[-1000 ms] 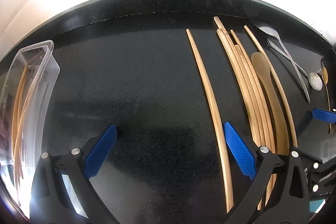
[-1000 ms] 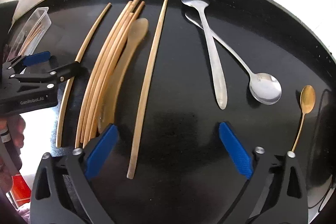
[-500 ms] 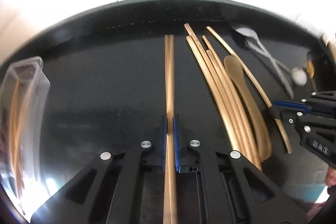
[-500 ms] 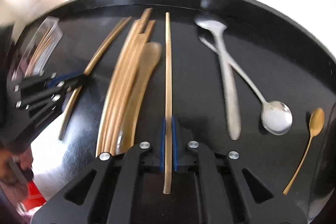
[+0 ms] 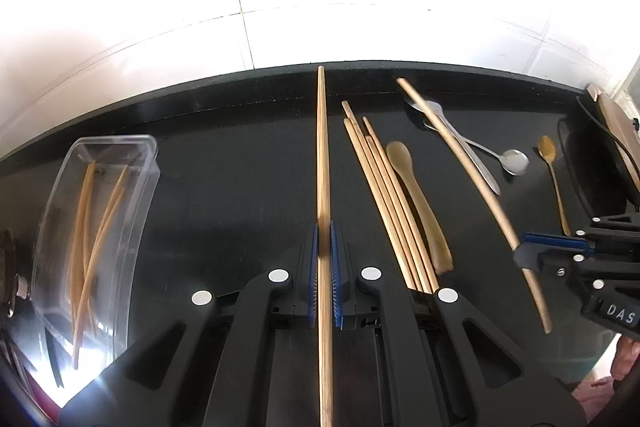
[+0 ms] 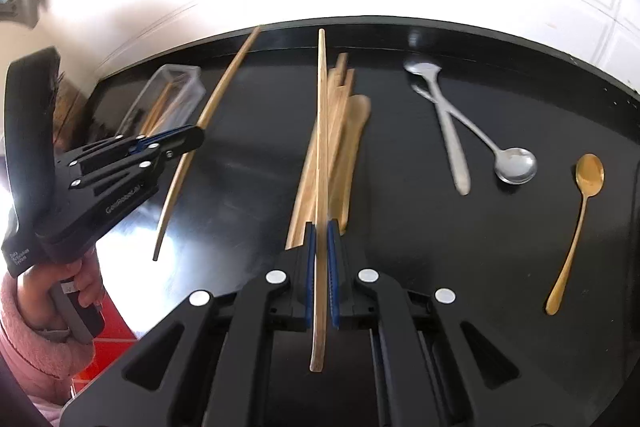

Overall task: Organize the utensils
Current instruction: 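Carry the chopstick in the left tool over the container while the right tool carries its chopstick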

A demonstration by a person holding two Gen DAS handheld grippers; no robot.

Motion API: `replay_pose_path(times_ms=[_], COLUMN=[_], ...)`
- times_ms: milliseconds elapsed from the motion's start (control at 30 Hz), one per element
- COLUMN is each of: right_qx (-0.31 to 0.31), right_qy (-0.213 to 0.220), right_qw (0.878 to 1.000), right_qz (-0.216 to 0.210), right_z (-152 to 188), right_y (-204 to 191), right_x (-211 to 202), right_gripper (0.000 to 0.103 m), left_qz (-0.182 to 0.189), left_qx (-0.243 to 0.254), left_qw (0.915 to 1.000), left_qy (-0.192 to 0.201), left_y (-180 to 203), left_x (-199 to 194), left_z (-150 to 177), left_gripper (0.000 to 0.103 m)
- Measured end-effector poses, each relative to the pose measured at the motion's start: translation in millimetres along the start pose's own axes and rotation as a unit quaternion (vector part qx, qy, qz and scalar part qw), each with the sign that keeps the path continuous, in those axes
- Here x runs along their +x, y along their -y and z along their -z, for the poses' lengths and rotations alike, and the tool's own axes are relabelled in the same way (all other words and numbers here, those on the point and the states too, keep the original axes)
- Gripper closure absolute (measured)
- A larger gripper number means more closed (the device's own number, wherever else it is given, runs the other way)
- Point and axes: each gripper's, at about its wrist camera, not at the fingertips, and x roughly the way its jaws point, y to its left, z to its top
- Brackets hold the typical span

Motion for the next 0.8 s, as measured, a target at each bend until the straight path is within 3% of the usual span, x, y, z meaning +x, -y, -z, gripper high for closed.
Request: replay_pose_path(times_ms=[200,333,467,600,700,800], right_qx=[0.023,0.025,0.015,0.037,0.045,0.054], right_qy=[-0.012,0.003,0.028,-0.010,-0.011,0.015], right_qw=[0.999,0.998,0.993,0.990,0.990,0.991], right_qz=[-0.030,-0.061,-0.116,-0.136,-0.135,-0.117], right_z=[8.2,-8.1,-25.0,-20.8,-24.0,-31.6], right_y=[-8.9,-34.7,-94.0,-137.0,-166.4,-187.5], right_x=[2.5,-1.4,-6.1,27.4,42.3,47.5], right_gripper=[0.096,0.096,0.096,0.096,0.096,0.096], left_qz=[0.005,-0.017,-0.041,-0.022,-0.018,-0.019], left_qx=[-0.016,-0.036,-0.032,-0.042,-0.037,-0.026], left_qw=[0.9996,0.9992,0.9977,0.9985,0.9989,0.9990], left_qy=[-0.022,0.006,0.043,0.026,0.022,0.031], left_y=[-15.9,-57.8,-99.4,-140.2,-173.2,-204.6], left_x=[-10.7,-43.5,-75.4,-76.3,-78.6,-83.0], left_z=[33.9,32.2,24.4,37.7,42.5,38.7], left_gripper=[0.098,0.098,0.098,0.098,0.098,0.098])
